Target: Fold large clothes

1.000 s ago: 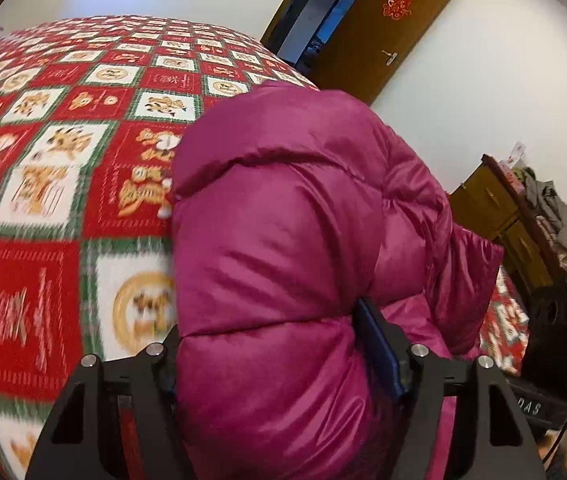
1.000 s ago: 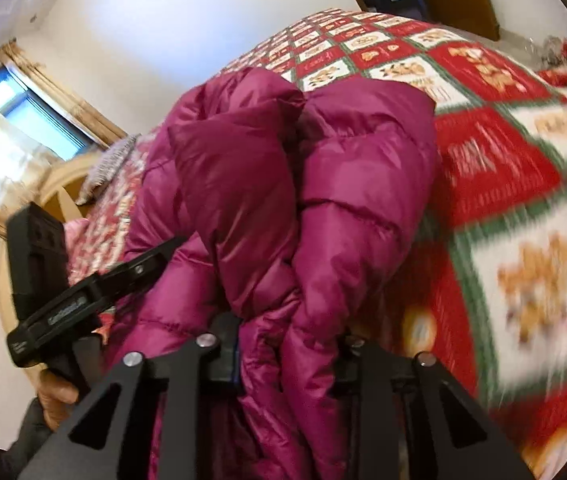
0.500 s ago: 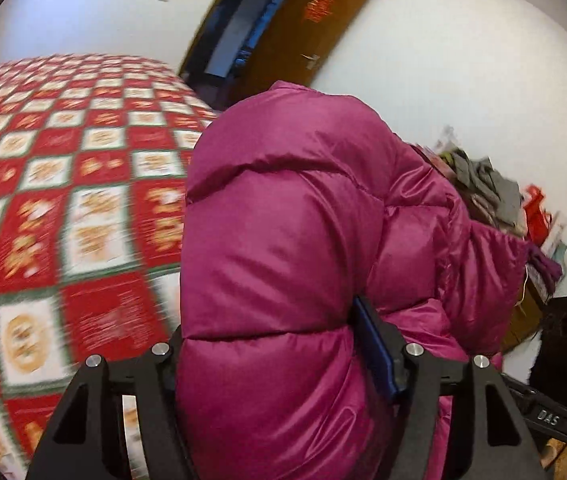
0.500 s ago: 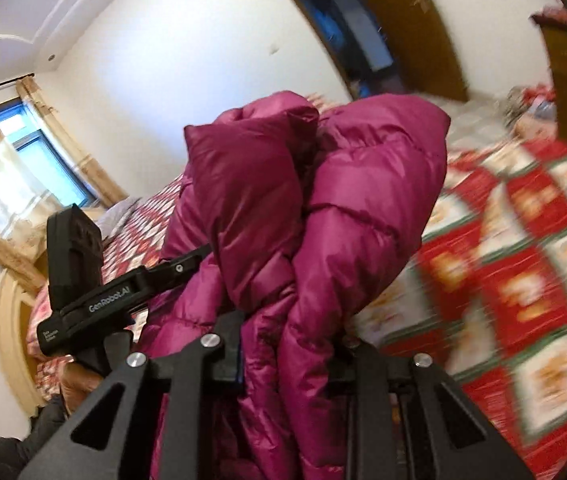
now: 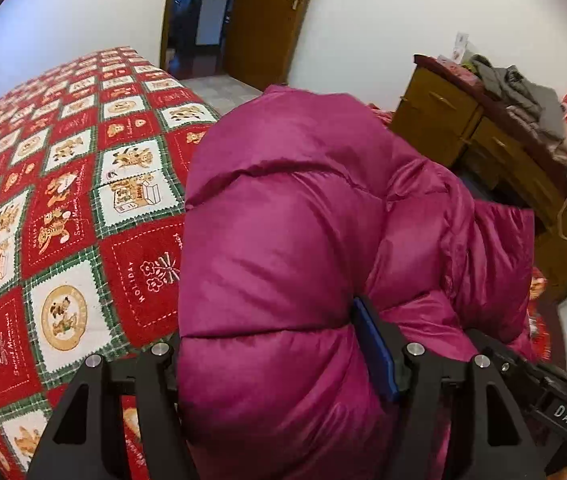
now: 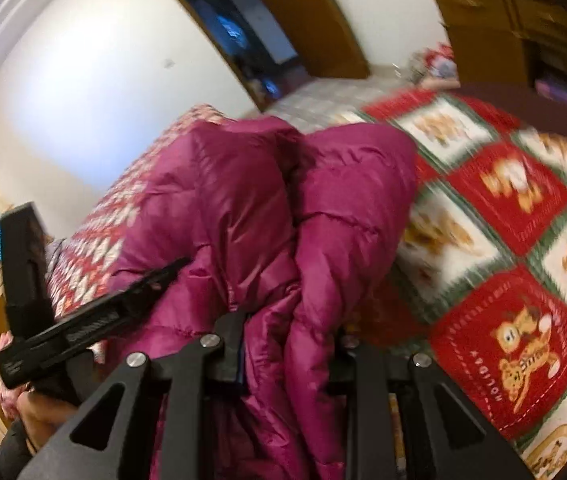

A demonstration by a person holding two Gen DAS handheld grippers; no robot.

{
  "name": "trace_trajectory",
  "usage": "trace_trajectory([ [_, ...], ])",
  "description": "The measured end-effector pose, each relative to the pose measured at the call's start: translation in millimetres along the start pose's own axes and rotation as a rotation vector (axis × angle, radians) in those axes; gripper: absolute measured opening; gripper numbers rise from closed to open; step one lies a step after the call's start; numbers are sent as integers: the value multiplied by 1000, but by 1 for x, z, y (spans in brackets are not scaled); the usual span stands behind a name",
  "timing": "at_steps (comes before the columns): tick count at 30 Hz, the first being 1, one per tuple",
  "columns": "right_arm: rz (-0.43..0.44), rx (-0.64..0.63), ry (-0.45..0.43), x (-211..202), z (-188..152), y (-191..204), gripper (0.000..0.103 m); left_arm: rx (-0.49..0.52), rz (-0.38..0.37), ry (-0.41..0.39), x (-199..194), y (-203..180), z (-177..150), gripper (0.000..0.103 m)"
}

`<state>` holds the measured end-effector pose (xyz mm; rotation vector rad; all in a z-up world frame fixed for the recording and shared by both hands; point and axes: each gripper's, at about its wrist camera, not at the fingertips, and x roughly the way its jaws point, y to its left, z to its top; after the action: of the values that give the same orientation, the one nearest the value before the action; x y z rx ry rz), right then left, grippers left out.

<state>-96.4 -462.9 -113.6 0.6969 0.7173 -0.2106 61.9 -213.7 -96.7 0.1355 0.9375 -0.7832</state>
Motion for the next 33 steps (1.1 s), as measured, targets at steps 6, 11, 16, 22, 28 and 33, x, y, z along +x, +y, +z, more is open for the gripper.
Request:
trace_trajectory([
  [6,-7,115,-58,-19,0,-17,36,64,96,-20,5,-15,-6,79],
  [11,-195,-12,-247,-69,19,18,36,64,126,-16,14,-15,-3,80],
  [16,-188,-94,-219,-50,52,48,32,84,151,-15,14,-19,-4,81],
  [22,-295,-98,-98,17,61,32,21,94,174,-18,15,-23,-5,81],
  [28,-295,-60,-63,26,36,-2,21,116,236,-28,19,-29,-4,87],
  [33,-336,-118,-67,34,27,2,21,118,263,-39,22,-31,-3,89],
])
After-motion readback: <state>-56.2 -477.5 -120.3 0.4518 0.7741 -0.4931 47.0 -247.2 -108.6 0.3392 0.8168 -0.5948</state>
